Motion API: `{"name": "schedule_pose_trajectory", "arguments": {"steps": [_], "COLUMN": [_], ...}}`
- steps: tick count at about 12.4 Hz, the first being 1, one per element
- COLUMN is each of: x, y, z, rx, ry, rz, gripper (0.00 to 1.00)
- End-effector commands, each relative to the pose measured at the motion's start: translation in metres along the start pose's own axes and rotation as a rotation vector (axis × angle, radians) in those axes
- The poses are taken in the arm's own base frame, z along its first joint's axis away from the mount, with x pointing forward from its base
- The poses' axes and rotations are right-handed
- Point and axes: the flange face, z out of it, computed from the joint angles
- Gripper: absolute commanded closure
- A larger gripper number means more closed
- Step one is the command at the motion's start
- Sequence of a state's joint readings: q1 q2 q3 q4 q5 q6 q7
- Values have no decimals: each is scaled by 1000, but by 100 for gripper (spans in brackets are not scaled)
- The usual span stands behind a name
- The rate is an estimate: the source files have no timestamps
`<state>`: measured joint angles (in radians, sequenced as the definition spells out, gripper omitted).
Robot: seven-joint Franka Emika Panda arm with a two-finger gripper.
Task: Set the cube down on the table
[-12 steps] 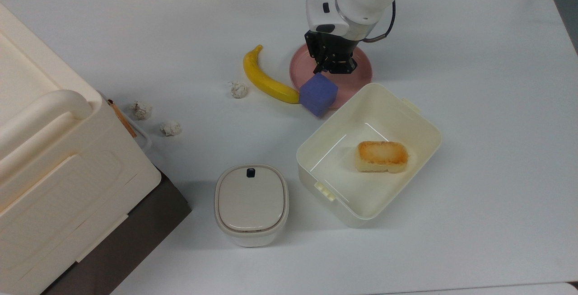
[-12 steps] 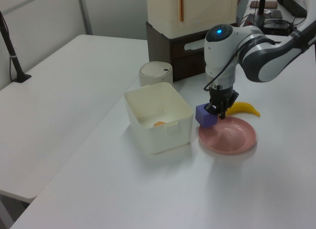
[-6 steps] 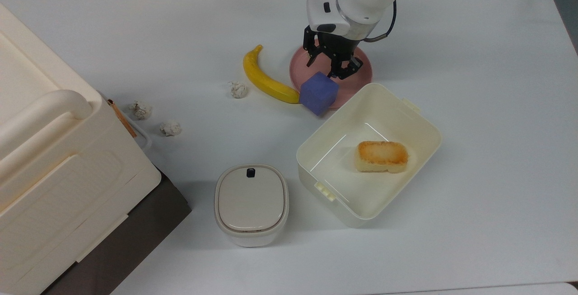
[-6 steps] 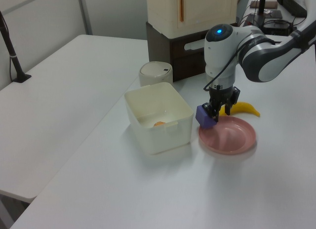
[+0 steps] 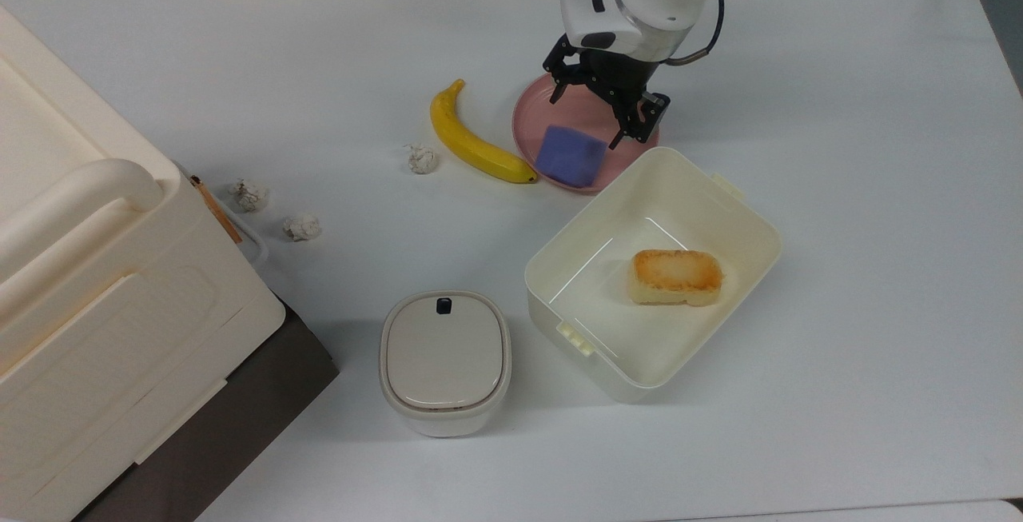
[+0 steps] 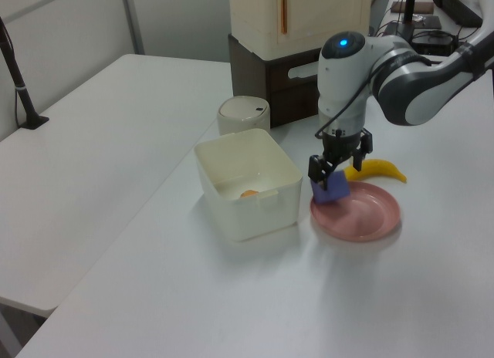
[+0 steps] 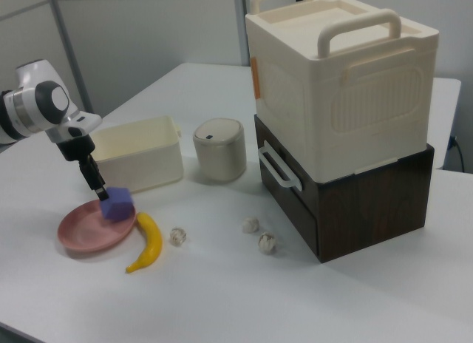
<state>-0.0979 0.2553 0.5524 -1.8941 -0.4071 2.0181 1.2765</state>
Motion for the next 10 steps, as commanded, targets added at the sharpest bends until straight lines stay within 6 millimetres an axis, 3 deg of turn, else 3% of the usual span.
{"name": "schedule_pose_trajectory", "arguments": {"steps": [1, 6, 10], "x": [11, 5, -18], "y": [-4, -7, -21], "z": [-20, -6, 10], "rx": [29, 13, -7], "ry": [16, 0, -29], "rz": [19, 10, 3], "gripper": [0, 0, 0]}}
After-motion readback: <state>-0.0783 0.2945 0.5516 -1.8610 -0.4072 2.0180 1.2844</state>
